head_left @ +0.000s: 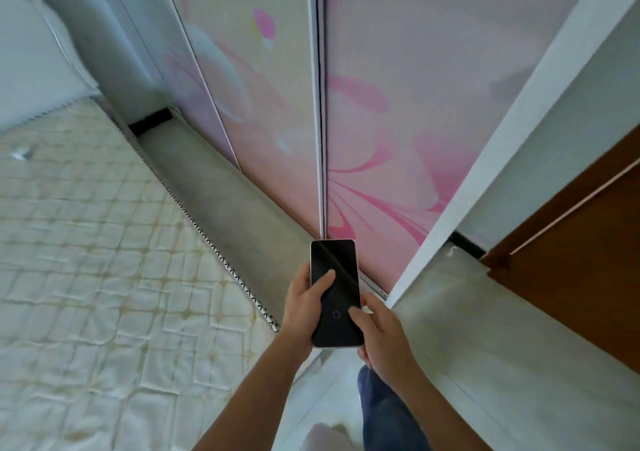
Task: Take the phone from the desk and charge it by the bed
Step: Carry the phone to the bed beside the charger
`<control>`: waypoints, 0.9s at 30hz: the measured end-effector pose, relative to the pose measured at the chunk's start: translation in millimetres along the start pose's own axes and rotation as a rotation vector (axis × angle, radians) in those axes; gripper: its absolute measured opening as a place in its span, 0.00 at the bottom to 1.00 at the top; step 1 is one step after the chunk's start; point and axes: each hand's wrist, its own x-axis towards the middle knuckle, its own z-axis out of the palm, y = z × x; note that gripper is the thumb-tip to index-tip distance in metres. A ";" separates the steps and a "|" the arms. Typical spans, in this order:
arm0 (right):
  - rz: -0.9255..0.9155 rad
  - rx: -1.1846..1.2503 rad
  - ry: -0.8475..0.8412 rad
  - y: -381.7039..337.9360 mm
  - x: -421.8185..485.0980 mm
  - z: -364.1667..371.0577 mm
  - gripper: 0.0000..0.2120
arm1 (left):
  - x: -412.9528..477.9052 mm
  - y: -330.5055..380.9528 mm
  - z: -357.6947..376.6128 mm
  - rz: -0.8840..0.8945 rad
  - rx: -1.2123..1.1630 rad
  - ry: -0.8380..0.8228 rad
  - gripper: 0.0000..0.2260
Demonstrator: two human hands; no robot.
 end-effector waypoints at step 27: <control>-0.034 -0.163 -0.525 -140.7 289.2 36.5 0.06 | 223.6 126.8 -7.1 0.121 -0.243 0.500 0.06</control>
